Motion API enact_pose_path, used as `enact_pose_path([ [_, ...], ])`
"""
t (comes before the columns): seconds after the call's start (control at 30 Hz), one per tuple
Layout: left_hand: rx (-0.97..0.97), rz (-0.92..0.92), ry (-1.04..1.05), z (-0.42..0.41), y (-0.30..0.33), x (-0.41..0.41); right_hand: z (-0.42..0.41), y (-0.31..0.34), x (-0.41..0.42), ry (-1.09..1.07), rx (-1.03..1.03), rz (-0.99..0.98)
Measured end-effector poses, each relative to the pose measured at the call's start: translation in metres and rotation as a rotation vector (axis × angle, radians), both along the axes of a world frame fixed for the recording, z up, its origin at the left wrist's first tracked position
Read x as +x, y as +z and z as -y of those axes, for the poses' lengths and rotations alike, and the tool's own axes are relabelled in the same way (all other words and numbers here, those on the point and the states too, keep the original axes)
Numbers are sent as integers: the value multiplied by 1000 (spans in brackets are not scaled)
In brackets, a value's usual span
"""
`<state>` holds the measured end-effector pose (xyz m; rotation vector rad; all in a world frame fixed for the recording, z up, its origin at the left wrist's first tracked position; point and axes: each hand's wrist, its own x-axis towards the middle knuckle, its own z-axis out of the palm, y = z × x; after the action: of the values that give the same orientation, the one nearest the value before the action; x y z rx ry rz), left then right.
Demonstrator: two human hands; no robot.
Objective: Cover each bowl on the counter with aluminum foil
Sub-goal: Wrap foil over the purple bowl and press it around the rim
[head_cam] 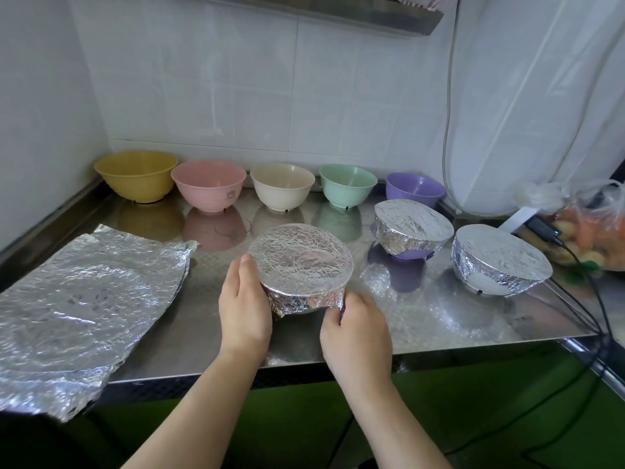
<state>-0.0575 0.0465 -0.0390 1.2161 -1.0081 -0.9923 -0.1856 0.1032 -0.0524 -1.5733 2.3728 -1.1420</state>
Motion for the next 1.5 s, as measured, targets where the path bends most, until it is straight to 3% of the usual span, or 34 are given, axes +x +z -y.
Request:
enact_pose_path([
  [0.13,-3,6,-4,0,1,0,5,-1,-3,-15,-17,25],
  [0.27,1,9,-3,-1,2,0,8,3,-6,-27,44,188],
  [0.67,-12,22,9,1,0,0,7,25,-25,137,219,1035],
  [0.87,-19,31,2,2,0,0,4,40,-37,119,181,1412],
  [1.23,-24,44,-3,1,1,0,22,30,-26,36,106,1357],
  [1.5,-1,47,-18,1,0,0,27,27,-18,19,163,948],
])
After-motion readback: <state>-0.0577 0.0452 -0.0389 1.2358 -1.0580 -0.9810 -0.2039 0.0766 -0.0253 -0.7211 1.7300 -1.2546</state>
